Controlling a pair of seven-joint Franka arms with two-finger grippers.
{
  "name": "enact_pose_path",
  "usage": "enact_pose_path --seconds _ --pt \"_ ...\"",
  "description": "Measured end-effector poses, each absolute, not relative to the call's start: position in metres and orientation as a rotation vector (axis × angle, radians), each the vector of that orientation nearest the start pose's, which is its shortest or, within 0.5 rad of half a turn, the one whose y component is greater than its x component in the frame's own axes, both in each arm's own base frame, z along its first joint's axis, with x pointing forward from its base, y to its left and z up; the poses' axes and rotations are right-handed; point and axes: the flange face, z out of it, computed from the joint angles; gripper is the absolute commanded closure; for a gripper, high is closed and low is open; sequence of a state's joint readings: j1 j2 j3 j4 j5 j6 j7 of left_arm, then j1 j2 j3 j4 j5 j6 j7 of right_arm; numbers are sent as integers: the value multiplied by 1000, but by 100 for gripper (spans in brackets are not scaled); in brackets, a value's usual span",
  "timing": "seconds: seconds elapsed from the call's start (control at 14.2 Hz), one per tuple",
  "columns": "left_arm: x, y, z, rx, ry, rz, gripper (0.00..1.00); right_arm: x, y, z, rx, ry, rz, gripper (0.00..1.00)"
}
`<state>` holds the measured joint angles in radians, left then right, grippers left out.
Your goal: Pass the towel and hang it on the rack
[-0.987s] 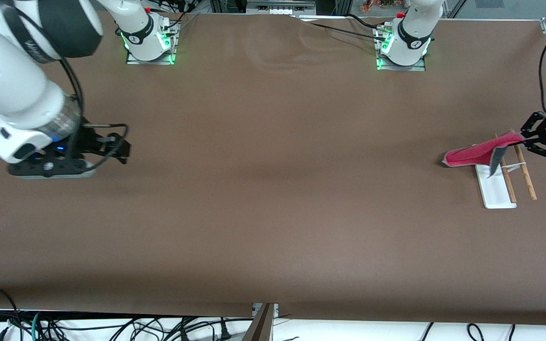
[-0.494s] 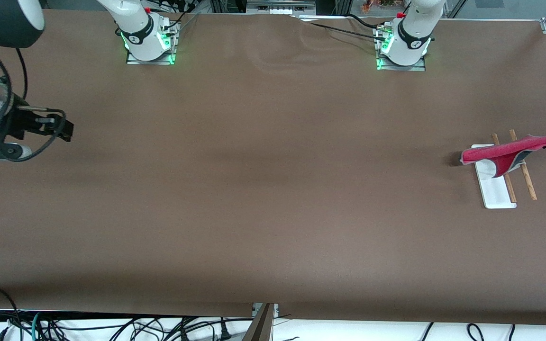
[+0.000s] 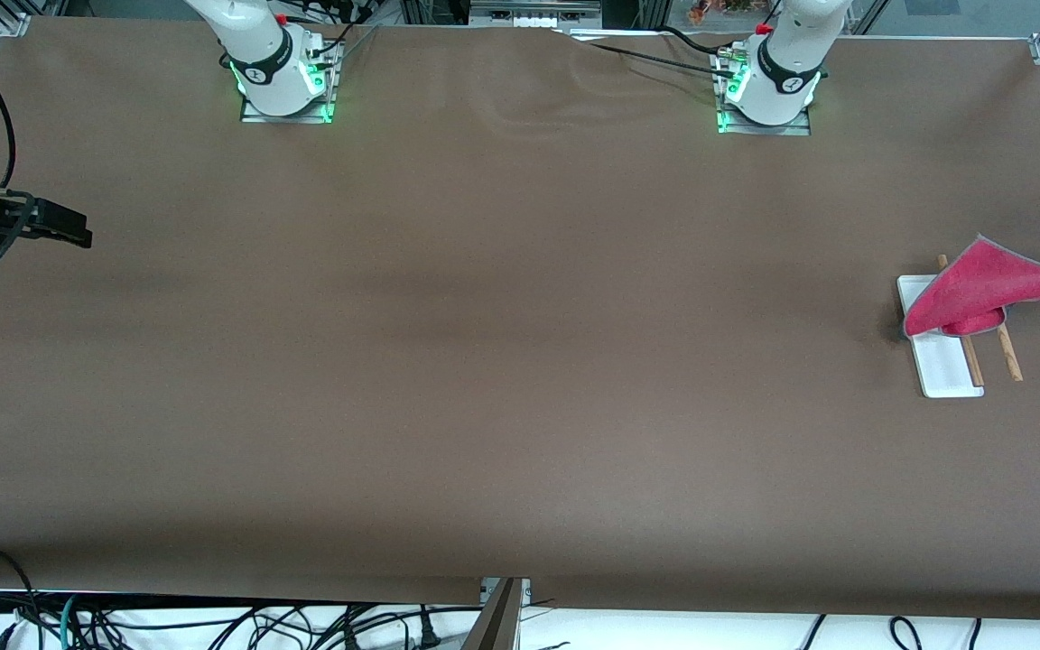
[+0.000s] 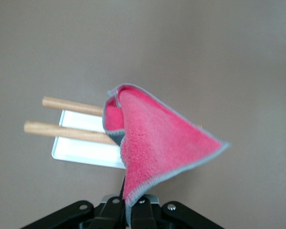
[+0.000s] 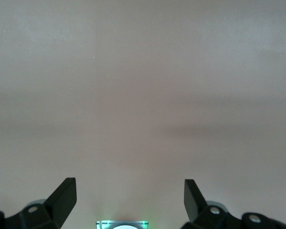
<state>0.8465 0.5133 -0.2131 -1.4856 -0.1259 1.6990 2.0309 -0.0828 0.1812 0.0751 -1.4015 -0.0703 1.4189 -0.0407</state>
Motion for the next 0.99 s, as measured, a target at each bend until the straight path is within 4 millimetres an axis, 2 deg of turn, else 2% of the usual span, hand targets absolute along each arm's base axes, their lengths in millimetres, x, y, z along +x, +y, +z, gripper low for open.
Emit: enact_pose_path --seconds 0.14,0.28,0.35,0.42,0.56,0.71,0.85,0.99 --pt "519 421 352 -2721 2151 -269 100 587 -13 590 -3184 -62 257 0" --pt "510 445 333 -2714 2164 -272 100 585 -10 596 -3189 -69 214 0" --pt "508 456 318 -2697 2172 -277 60 584 -11 601 -3191 -66 197 0" --pt "509 464 303 -2666 2186 -286 2 582 -14 607 -3194 -56 171 0" --pt "509 474 277 -2632 2203 -295 0 579 -24 615 -3198 -26 136 0" --pt "507 481 267 -2638 2192 -292 0 575 -34 615 -3197 3 164 0" --pt "521 483 285 -2582 2185 -302 0 573 -42 610 -3192 -6 194 0" --pt "550 472 318 -2482 2198 -309 0 571 -47 602 -3183 -66 233 0"
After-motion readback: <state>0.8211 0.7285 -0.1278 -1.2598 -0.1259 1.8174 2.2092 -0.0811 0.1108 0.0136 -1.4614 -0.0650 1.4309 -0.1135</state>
